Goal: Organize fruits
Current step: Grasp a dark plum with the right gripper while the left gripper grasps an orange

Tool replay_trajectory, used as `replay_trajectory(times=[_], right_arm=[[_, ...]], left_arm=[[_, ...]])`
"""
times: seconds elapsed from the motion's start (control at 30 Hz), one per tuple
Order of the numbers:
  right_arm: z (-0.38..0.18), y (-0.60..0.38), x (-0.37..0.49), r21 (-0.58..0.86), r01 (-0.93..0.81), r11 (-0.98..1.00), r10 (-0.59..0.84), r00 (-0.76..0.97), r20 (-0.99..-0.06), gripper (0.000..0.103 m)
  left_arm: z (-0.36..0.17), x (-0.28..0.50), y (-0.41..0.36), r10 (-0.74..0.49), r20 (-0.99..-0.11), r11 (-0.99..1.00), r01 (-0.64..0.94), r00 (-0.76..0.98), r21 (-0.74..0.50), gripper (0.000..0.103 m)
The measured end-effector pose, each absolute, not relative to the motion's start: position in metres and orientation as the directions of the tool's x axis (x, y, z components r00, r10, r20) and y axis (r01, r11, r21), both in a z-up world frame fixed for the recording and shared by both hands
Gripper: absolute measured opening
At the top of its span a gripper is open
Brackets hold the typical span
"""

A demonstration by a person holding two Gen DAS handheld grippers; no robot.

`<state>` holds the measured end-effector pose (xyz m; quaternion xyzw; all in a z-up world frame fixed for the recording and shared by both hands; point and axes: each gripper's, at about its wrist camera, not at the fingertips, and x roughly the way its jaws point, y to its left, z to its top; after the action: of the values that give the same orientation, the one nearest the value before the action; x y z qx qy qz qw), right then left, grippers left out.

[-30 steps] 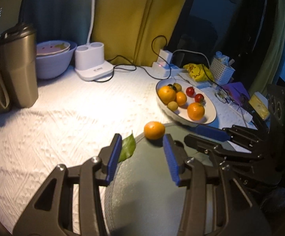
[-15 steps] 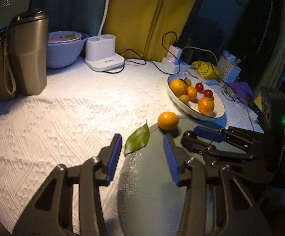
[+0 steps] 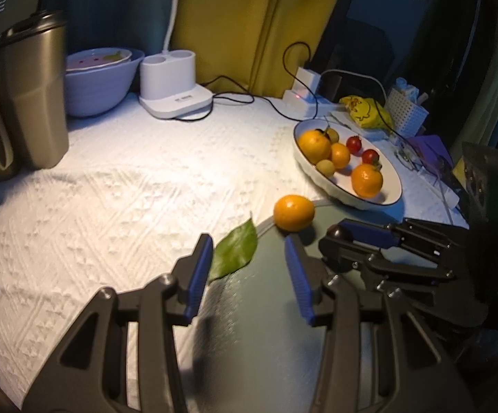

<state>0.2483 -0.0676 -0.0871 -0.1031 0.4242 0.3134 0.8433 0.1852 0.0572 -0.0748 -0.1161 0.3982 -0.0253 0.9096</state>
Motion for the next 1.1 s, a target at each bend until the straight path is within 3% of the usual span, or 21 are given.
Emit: replay_trajectory(times=[0.8,1.1], right_arm=[[-0.046,-0.139,0.271,0.143,-0.560,0.816,0.480,0.517,-0.709,0.031],[-0.046,-0.161,0.273,0.155,-0.525,0.837,0.468,0.538,-0.702,0.031]], left_arm=[[-0.096,0.251,0.009,-0.144,-0.780,0.986,0.021,0.609,-0.166,0.045],[-0.094,0.250,0.000,-0.149,-0.776,0.987,0.046,0.613,-0.153,0.038]])
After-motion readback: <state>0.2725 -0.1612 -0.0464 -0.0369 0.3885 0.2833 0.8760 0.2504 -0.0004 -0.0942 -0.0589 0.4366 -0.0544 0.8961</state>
